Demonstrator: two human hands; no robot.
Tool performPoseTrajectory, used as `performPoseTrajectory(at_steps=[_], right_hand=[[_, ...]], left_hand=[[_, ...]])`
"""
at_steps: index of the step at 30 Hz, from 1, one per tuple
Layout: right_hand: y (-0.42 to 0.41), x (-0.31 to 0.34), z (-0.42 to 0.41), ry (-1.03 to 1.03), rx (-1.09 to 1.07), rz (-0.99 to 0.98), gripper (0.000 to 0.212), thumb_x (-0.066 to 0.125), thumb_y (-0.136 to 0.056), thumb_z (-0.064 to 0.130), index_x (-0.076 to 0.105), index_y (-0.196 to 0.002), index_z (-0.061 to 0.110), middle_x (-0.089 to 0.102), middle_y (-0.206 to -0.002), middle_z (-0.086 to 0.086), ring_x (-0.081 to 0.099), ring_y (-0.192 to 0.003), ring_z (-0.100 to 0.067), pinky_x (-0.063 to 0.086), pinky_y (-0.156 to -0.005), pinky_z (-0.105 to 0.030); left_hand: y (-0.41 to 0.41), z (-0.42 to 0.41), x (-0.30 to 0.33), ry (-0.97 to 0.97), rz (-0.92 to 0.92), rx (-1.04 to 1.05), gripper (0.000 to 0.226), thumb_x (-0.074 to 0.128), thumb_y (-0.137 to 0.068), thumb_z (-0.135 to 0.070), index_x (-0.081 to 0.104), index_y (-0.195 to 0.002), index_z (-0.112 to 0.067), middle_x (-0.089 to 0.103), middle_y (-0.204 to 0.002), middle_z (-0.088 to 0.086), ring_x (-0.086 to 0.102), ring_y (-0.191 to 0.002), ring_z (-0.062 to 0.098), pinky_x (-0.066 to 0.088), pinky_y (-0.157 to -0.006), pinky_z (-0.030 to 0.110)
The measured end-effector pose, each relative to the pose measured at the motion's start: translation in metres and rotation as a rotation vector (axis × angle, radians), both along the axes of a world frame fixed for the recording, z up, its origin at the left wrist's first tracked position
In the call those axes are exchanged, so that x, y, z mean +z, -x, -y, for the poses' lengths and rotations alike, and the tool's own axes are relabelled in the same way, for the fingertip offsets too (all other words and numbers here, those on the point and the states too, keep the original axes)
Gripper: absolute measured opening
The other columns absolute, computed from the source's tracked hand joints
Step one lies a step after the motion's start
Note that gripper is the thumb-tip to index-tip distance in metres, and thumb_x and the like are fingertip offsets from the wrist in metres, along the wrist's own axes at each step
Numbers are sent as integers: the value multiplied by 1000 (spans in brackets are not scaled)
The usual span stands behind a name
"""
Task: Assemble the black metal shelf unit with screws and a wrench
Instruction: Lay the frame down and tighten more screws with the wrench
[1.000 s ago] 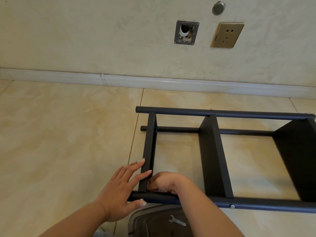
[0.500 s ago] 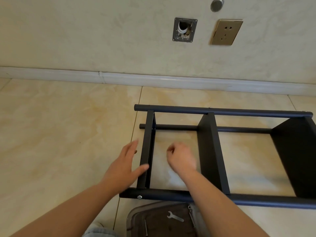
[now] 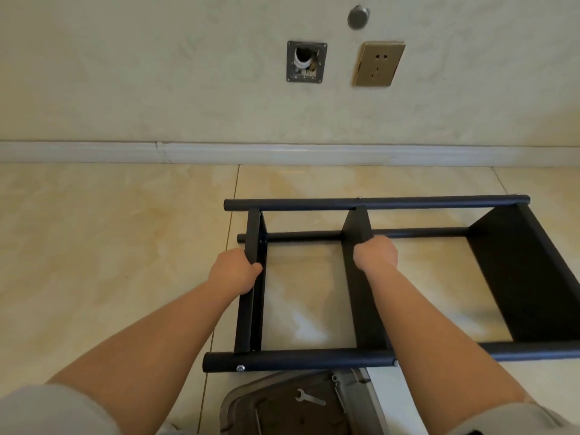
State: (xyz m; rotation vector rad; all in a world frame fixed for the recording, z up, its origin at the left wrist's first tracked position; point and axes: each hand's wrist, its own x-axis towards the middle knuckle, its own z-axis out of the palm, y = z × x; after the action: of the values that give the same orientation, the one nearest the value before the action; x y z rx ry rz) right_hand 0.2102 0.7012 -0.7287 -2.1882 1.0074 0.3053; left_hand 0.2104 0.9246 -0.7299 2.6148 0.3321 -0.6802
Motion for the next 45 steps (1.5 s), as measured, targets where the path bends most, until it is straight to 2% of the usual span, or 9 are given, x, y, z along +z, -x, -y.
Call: performPoseTrajectory(at_steps=[12,19,24,26,29,32,36,42,45], right_hand=[[-7,43,-1,-119,-37,430,34,52,-95,12,47,-129,8,58,-121,-12,56,-109,-30,45,-86,-33],[5,49,3,-114,21,448,40,55,-94,13,43,-133,9,56,-124,-11,55,-113,-29,45,-86,-31],[32,45,-2,-113,0,476,40,55,-95,13,42,-133,9,56,-124,-11,53,-116,-29,45,-95,-37],[43,45,-5,-113,-9,487,39,54,-95,12,42,-132,9,56,-122,-11,54,-113,-29,45,-92,-36],[57,46,-8,-110,10,480,35,52,-95,11,41,-128,7,56,-117,-11,52,-97,-22,45,-82,-32],[64,47,-7,-85,54,438,32,51,-96,12,40,-126,6,56,-115,-13,47,-90,-20,45,-77,-32],[67,50,-7,7,95,363,29,52,-96,15,39,-121,6,59,-109,-16,55,-91,-29,49,-74,-38],[74,50,-9,15,111,331,29,55,-95,16,40,-117,6,59,-106,-15,58,-92,-30,51,-73,-37],[83,43,-10,23,108,354,24,55,-94,16,39,-111,9,59,-104,-13,59,-94,-30,52,-73,-36]], left_hand=[[-19,-1,41,226,382,132,29,55,-92,-18,55,-120,-10,59,-98,3,53,-79,17,42,-66,27],[-9,1,42,305,430,281,31,62,-85,-14,51,-114,-11,60,-93,3,58,-71,21,46,-59,27],[8,2,46,331,418,294,34,60,-89,-24,47,-119,-13,61,-104,5,53,-68,10,42,-58,25],[10,1,53,388,475,357,52,64,-88,-31,40,-131,-15,58,-119,3,53,-75,10,43,-67,27],[18,0,67,514,621,545,94,76,-77,-35,16,-148,-20,37,-141,1,51,-109,15,48,-86,33],[33,-7,76,218,850,496,107,81,-69,-42,13,-149,-19,16,-152,10,24,-138,25,31,-111,42],[38,-17,86,-357,903,-180,84,67,-77,-54,32,-145,-20,31,-148,10,20,-139,29,4,-114,51],[2,-11,120,-529,712,-375,64,51,-84,-62,43,-133,-21,51,-129,7,43,-123,28,26,-109,47],[-7,-15,124,-541,629,-403,54,46,-87,-61,43,-126,-25,60,-113,2,53,-109,27,37,-93,41]])
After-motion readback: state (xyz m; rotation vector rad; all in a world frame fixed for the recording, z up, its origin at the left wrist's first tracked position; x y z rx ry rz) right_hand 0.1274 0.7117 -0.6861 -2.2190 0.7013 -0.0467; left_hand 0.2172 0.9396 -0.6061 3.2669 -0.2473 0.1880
